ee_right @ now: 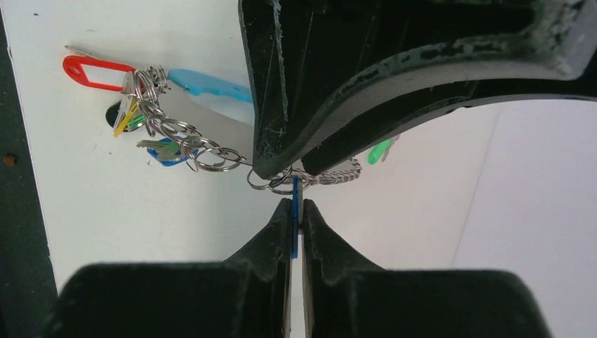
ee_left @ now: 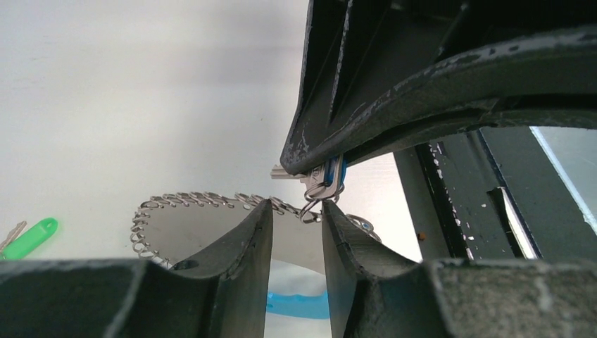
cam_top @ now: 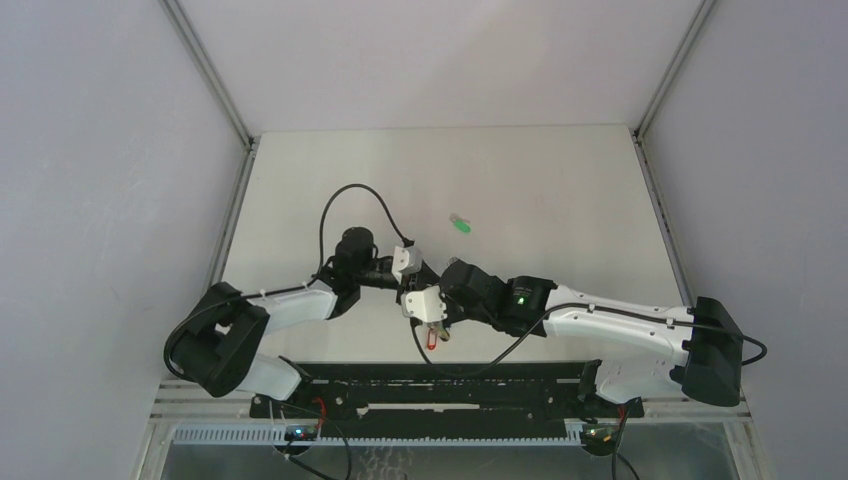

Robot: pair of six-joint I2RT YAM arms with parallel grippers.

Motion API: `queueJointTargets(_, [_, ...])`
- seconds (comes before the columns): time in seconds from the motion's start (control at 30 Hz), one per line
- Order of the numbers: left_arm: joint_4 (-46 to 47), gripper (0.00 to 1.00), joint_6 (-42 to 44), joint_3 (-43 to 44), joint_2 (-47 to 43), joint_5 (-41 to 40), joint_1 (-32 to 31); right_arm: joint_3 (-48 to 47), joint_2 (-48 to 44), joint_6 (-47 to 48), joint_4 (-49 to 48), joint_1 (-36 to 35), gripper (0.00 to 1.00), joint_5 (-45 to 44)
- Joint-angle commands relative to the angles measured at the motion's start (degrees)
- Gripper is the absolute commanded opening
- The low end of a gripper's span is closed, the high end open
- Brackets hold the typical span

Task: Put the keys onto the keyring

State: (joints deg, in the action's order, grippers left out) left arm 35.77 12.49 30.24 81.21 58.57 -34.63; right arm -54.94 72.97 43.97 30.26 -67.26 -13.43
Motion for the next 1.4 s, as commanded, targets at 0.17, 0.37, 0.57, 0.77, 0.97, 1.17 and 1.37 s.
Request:
queueJointTargets(0.17, [1.21,0.35,-1.73,3.25,0.23,4.62,-0.17,-2.81,-1.95,0.42,-2.36,-0.59,0.0,-0.7])
queueJointTargets(0.37, [1.23,0.31,-2.67,3.33,0.56,5.98,-0.35,-2.81,-1.95,0.27,-2.22,-0.51,0.0,-1.15])
queueJointTargets(0.57, [1.23,0.24,-4.13,3.35,1.02,6.13,-0.44,-2.76,-1.87,0.04,-2.0,-0.32,0.0,-1.93])
queueJointTargets(0.77, [1.12,0.13,-5.32,2.7,0.74,4.77,-0.39,-2.82,-2.04,-0.82,-1.36,0.07,0.0,-3.06])
queueJointTargets(0.97, [-1.28,0.01,-4.64,1.24,-2.17,1.14,-0.26,-2.51,-2.46,-3.59,-0.2,0.42,0.0,-5.53])
queueJointTargets(1.17, [-2.88,0.0,-4.24,-0.44,-5.64,-3.62,-0.26,-1.93,-3.83,-7.69,0.86,1.44,0.0,-6.59])
queueJointTargets(1.37, [4.34,0.0,-9.2,-4.16,-8.49,-11.73,-0.26,0.18,-4.2,-13.69,0.33,3.97,0.0,-2.94])
